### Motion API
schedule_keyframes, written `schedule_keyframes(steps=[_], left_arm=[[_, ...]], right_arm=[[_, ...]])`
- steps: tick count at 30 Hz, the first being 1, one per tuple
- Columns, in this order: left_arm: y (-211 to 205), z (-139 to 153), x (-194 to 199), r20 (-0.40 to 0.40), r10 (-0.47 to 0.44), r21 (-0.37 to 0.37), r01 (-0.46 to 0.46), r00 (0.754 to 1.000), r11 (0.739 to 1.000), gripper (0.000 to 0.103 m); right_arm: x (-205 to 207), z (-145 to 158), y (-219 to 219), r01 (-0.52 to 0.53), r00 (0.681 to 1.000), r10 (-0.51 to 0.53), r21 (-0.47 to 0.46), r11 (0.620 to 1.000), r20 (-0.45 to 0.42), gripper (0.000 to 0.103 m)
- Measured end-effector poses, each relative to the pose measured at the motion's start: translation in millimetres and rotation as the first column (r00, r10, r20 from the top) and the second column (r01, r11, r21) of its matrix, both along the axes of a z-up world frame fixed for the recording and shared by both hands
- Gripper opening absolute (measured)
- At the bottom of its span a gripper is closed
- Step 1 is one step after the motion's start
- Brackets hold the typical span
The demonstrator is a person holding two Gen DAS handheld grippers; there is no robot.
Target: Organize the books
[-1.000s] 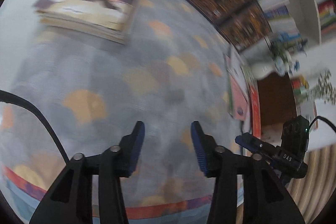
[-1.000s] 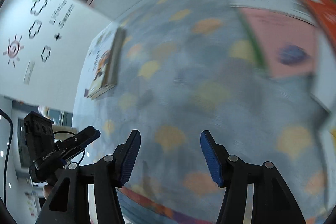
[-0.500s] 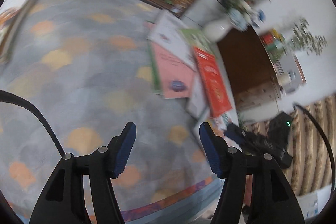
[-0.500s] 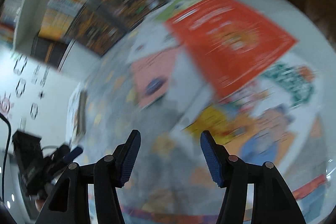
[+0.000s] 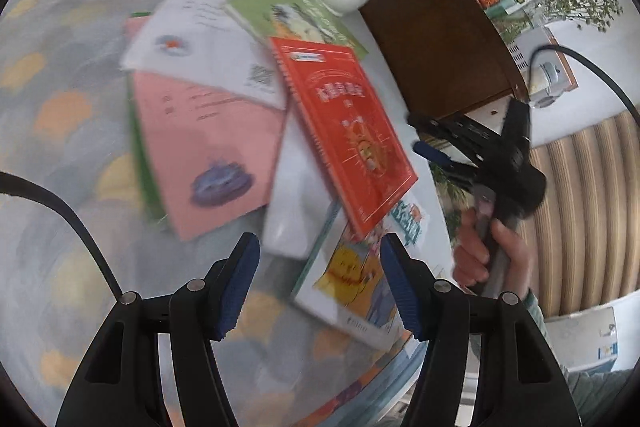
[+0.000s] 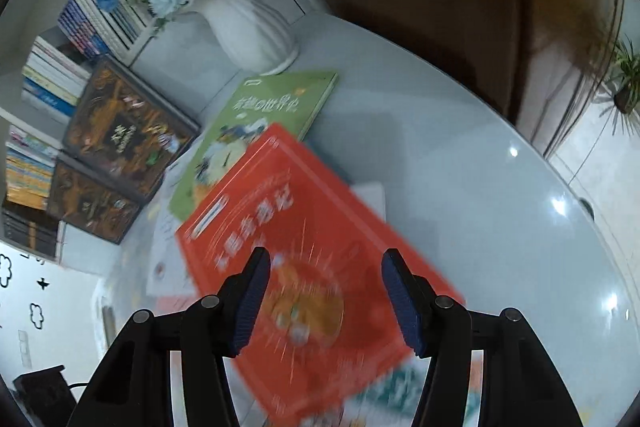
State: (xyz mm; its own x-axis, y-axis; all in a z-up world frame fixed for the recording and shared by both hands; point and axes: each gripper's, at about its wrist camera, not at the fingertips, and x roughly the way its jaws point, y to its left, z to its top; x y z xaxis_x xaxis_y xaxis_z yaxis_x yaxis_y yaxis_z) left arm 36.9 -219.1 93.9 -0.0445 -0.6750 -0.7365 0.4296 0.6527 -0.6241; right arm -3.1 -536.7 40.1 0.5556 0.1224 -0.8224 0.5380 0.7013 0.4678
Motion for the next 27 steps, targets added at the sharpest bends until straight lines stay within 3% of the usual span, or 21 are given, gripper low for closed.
schedule_keyframes(steps=[4,11,15,22,27], left_arm=[[-28,-11,15,-0.020,-0.034,-0.010,0.034,0.999,0.999,0.061],[-63,-39,34,-0.074,-0.070,-0.024,0.068,0.995,0.997,0.061],[-66,-50,37,-0.103,-0.075,-0.022,0.073,0.992,0.997,0.061],[-37,-54,38,-0.108,-0.026,-0.032,0.022,0.994,0.999,0.061],[30,-54,31,-0.086,0.093,0.000,-0.093,0.992,0.996,0.061]], right_arm=[[23,-8,-10,-0.036,0.999,0.035,-0.066,0.997,-0.021,0.057],[49,-27,-11,-0.135,0.987,0.130,-0.054,0.989,-0.091,0.058],[50,-26,2,-0.204,0.973,0.187,-0.125,0.971,-0.134,0.058],[49,-19,48,-0.335,0.937,0.323,-0.077,0.939,-0.129,0.058],[46,-14,115,-0.435,0.897,0.424,-0.076,0.897,-0.127,0.058]])
